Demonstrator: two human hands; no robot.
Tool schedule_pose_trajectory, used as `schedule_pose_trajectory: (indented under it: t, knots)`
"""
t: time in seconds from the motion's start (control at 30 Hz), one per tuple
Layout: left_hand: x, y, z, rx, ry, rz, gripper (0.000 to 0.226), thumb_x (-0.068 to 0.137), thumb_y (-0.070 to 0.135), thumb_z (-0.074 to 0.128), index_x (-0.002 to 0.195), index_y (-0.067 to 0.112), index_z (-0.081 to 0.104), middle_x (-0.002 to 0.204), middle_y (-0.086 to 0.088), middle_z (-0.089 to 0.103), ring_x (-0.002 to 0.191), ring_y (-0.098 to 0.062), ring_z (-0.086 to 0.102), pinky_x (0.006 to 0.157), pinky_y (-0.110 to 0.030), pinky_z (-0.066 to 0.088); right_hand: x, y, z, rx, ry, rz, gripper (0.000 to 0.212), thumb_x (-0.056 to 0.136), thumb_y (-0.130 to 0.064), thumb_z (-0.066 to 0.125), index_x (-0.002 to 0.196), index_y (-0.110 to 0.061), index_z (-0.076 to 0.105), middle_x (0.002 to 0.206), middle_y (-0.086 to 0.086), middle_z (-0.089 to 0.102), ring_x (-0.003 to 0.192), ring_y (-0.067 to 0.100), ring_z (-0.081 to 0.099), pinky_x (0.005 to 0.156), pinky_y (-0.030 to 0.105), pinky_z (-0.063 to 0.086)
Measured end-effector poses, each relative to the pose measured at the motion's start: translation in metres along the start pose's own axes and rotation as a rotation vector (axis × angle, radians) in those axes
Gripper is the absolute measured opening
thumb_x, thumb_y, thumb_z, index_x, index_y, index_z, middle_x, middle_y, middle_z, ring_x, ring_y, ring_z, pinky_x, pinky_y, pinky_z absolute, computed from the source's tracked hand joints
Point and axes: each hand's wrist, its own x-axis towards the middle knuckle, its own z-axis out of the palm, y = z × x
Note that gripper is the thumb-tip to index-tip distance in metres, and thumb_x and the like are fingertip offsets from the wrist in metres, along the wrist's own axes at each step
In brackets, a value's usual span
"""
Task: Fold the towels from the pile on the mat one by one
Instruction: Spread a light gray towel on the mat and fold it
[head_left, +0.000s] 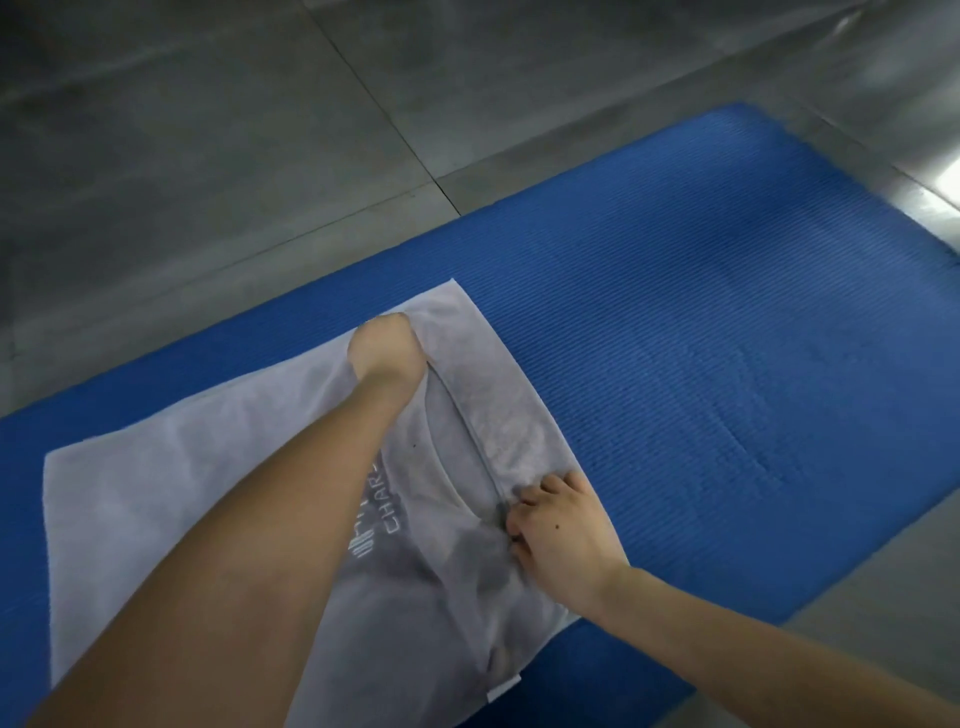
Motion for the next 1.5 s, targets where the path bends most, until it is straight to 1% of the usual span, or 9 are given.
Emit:
schedule_pose_trajectory:
  t: [0.23,0.37,0.5,0.6,0.8,0.9,1.07,1.2,1.5]
  knots:
    - [-0.006,-0.012,0.006,0.016,0.022,-0.111,0.03,0.093,0.035,0.051,0.096,0.007,0.062,0.1,-0.012,0.066,0.095,-0.028,0.06,0.068,-0.03,0.038,0.0,-0.015,-0.001,-0.046,-0.004,-0.002,0.03,0.041,-0.041,0.084,0.043,-0.031,0.056,0.045,-0.015,0.048,0.047,0.01,0.046,0.054,0.023,0.038]
    - [-0.005,-0.015,0.016,-0.037,0.105,-0.115,0.026,0.093,0.024,0.045,0.093,0.01,0.067,0.096,-0.013,0.064,0.093,-0.031,0.056,0.068,-0.032,0.036,-0.004,-0.014,-0.009,-0.043,0.03,-0.061,0.024,0.045,-0.032,0.079,0.045,-0.03,0.055,0.045,-0.017,0.047,0.047,0.007,0.045,0.056,0.019,0.034]
    - [-0.007,-0.034,0.01,-0.283,0.198,-0.172,0.025,0.093,0.03,0.049,0.096,0.016,0.07,0.1,-0.015,0.065,0.094,-0.035,0.057,0.073,-0.033,0.04,-0.008,-0.008,-0.022,0.262,0.063,0.096,0.01,0.068,-0.025,0.058,0.06,-0.024,0.052,0.048,-0.012,0.05,0.045,0.008,0.044,0.061,0.02,0.039]
    - [-0.005,-0.045,-0.012,-0.585,0.243,-0.244,0.029,0.09,0.041,0.053,0.096,0.018,0.07,0.1,-0.007,0.069,0.096,-0.031,0.061,0.076,-0.031,0.044,-0.011,0.0,-0.04,0.482,-0.13,0.212,0.005,0.086,-0.021,0.053,0.082,-0.02,0.05,0.073,-0.006,0.061,0.063,0.011,0.052,0.07,0.025,0.048]
    - [0.007,-0.032,-0.064,-0.611,0.325,-0.215,0.017,0.088,0.029,0.055,0.094,0.024,0.07,0.101,0.0,0.07,0.095,-0.024,0.062,0.074,-0.03,0.043,-0.022,0.02,-0.084,1.029,-0.33,0.398,0.011,0.082,-0.012,0.068,0.088,-0.018,0.06,0.065,-0.001,0.064,0.057,0.005,0.058,0.058,0.011,0.041]
    - [0.012,-0.005,-0.076,-0.625,0.326,-0.151,0.017,0.089,0.024,0.052,0.091,0.024,0.069,0.098,0.001,0.069,0.092,-0.022,0.062,0.073,-0.03,0.045,-0.027,0.04,-0.101,1.104,-0.315,0.472,0.01,0.081,-0.005,0.068,0.09,-0.009,0.064,0.064,0.002,0.063,0.053,0.006,0.059,0.053,0.009,0.04]
    - [0.024,0.026,-0.054,-0.648,0.214,-0.128,0.018,0.093,0.017,0.045,0.091,0.02,0.063,0.093,-0.003,0.065,0.094,-0.024,0.06,0.068,-0.027,0.037,-0.021,0.056,-0.072,0.718,-0.21,0.532,0.008,0.081,-0.012,0.06,0.077,-0.019,0.062,0.068,-0.009,0.064,0.063,0.009,0.063,0.062,0.02,0.048]
    - [0.009,0.02,-0.023,-0.719,0.038,-0.102,0.027,0.095,0.019,0.048,0.118,0.014,0.06,0.124,-0.008,0.059,0.114,-0.023,0.054,0.091,-0.026,0.039,-0.02,0.055,-0.042,0.341,-0.19,0.524,0.019,0.086,-0.02,0.045,0.097,-0.025,0.059,0.093,-0.007,0.066,0.083,0.015,0.059,0.067,0.028,0.046]
    - [-0.094,-0.043,0.018,-0.395,0.099,0.307,0.024,0.084,0.012,0.057,0.103,0.01,0.071,0.107,-0.011,0.066,0.096,-0.033,0.06,0.085,-0.03,0.042,-0.041,0.055,-0.031,0.298,-0.173,0.531,0.023,0.088,-0.027,0.044,0.108,-0.025,0.056,0.091,-0.007,0.062,0.08,0.016,0.055,0.064,0.028,0.043]
